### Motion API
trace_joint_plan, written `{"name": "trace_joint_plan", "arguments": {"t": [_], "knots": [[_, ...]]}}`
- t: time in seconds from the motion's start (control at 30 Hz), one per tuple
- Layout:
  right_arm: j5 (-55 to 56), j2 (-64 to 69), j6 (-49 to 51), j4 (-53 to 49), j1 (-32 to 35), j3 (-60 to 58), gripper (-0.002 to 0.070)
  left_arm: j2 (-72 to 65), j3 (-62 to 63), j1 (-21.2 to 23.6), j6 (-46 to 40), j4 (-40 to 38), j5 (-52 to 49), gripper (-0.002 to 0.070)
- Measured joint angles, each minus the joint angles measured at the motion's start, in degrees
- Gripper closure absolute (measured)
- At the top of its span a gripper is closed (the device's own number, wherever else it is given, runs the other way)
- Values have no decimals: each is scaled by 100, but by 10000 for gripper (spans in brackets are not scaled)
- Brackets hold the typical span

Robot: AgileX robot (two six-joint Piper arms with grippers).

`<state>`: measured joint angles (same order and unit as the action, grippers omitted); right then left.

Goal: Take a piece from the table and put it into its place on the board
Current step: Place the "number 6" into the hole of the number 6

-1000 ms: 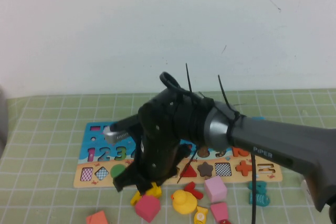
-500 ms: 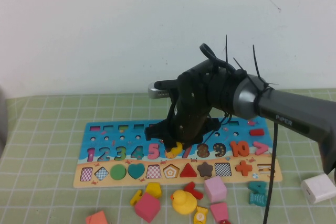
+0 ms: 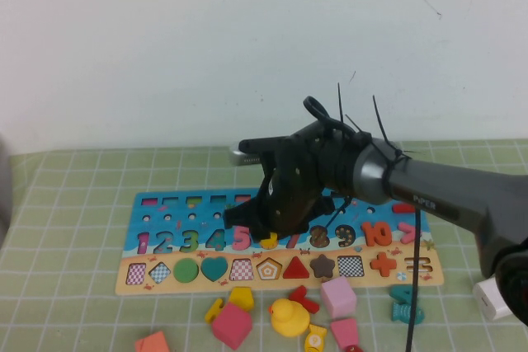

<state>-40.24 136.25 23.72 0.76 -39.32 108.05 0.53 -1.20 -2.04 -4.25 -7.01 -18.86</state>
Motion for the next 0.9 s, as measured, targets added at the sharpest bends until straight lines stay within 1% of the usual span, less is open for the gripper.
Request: {"name": "trace_joint_plan", "arguments": {"t": [0.3, 0.9], "knots": [[179, 97, 0, 0, 61, 0, 400, 0, 0, 0, 0, 0, 0, 678], [179, 220, 10, 0, 96, 3, 400, 0, 0, 0, 0, 0, 0, 678]]}}
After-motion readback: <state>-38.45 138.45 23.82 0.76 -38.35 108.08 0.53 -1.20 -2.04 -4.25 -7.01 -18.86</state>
